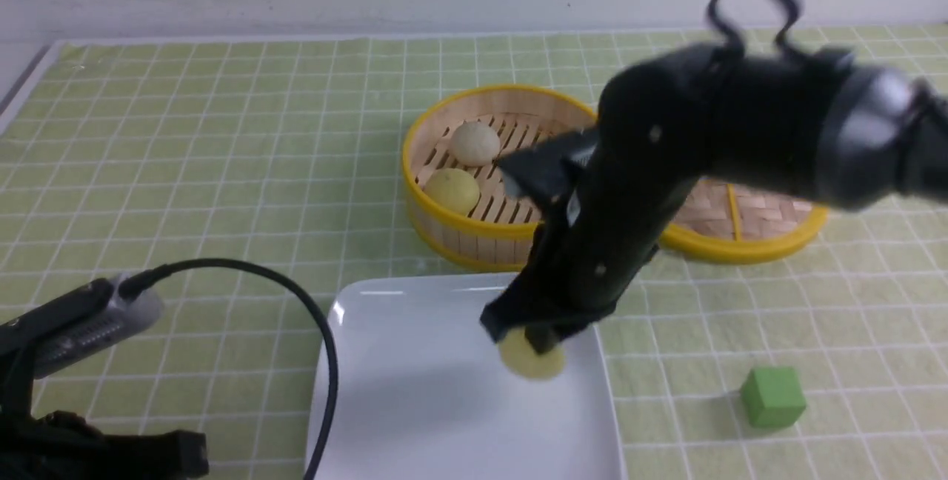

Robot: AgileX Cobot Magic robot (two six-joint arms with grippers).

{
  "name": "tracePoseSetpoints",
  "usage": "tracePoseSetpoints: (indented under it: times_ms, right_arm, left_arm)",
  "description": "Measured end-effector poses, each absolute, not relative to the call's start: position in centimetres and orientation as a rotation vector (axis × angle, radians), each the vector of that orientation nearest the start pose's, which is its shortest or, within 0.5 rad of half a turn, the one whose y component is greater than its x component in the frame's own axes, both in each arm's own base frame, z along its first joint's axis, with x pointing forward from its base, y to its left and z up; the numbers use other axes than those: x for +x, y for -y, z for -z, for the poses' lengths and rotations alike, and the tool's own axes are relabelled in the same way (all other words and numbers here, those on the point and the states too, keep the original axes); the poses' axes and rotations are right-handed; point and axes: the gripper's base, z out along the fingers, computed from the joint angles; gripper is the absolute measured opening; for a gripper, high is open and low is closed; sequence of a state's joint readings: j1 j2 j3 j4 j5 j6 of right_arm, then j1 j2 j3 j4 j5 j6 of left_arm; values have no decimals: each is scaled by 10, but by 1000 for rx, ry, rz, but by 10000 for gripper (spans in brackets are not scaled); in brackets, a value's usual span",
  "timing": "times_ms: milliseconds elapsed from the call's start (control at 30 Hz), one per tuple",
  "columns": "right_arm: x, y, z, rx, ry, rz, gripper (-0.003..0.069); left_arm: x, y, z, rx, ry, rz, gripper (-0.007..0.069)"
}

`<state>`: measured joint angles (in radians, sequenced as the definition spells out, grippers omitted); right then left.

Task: Put the steamed buns into the plate on the green tablecloth.
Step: 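Move the steamed bun from the bamboo steamer onto the white plate with the right gripper, then reach into the bamboo steamer and grasp a bun with the left gripper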

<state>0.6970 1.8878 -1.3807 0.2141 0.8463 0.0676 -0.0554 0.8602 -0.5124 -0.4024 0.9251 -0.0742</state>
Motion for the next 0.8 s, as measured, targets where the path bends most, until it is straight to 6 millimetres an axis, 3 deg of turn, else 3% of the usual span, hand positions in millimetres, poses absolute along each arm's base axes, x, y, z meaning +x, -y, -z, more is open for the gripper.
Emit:
tracePoseSetpoints:
  times_ms: [100, 200, 333, 433, 533, 567, 600, 700, 733, 767, 800]
  right_arm:
    - [292, -266, -187, -705, -2825, -396, 170]
    - [293, -269, -189, -699, -2835, -411, 355]
    - [293, -270, -218, -751, -2884, -403, 521]
    - [292, -264, -262, -809, -2865, -365, 550]
    - [288, -252, -303, -823, -2782, -317, 480]
    - [286, -248, -311, -822, -2763, -308, 433]
    - [285, -247, -313, -821, -2759, -306, 433]
    - [268, -227, -339, -811, -2704, -283, 180]
    - [267, -226, -340, -811, -2702, -284, 165]
    - [254, -215, -347, -810, -2691, -282, 57]
    - [244, -207, -350, -810, -2690, -280, 14]
  left_arm:
    - [128, 35, -240, -276, -2712, 539, 103]
    - [128, 33, -240, -262, -2714, 506, 117]
    - [128, 31, -239, -238, -2720, 459, 127]
    - [128, 29, -238, -224, -2723, 429, 132]
    - [128, 28, -238, -216, -2724, 414, 137]
    - [128, 28, -238, -216, -2724, 414, 139]
    - [128, 28, -238, -216, -2724, 414, 139]
    - [129, 28, -239, -218, -2708, 411, 139]
    - [129, 28, -239, -216, -2708, 410, 139]
    - [130, 28, -239, -206, -2705, 408, 140]
    - [130, 28, -240, -196, -2703, 406, 140]
